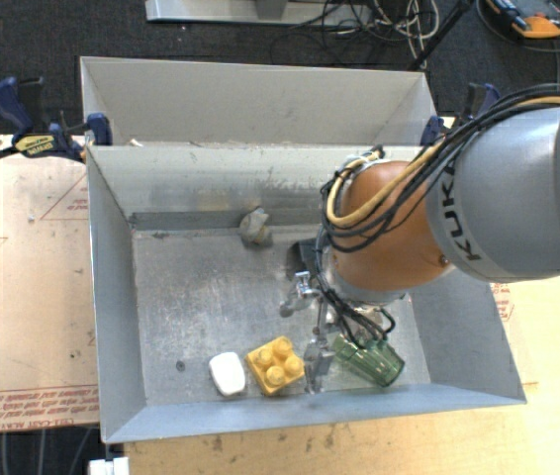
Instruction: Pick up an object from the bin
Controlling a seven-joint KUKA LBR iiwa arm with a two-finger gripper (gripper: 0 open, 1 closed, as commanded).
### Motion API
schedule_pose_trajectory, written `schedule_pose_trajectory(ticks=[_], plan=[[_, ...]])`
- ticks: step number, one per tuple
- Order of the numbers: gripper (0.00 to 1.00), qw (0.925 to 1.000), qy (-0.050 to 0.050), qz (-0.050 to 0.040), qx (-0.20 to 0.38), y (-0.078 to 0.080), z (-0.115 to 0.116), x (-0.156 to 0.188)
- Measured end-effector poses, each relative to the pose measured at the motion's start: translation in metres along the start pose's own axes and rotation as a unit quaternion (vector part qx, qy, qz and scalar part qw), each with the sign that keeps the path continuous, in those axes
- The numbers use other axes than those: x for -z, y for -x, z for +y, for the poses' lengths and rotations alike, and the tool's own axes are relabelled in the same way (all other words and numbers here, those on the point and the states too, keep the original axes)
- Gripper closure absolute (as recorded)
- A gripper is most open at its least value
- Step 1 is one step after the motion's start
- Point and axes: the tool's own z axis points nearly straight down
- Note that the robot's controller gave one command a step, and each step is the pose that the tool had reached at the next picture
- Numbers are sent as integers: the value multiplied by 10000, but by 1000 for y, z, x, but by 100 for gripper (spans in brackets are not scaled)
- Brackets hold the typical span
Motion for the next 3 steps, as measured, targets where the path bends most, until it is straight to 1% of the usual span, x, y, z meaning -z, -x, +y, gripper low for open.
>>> schedule_pose_trajectory(ticks=[1,2,3], plan=[[100,9949,5,58,-1006,13,36,-43],[100,9949,5,57,-1004,13,36,-43],[100,9996,16,40,274,6,28,140]])
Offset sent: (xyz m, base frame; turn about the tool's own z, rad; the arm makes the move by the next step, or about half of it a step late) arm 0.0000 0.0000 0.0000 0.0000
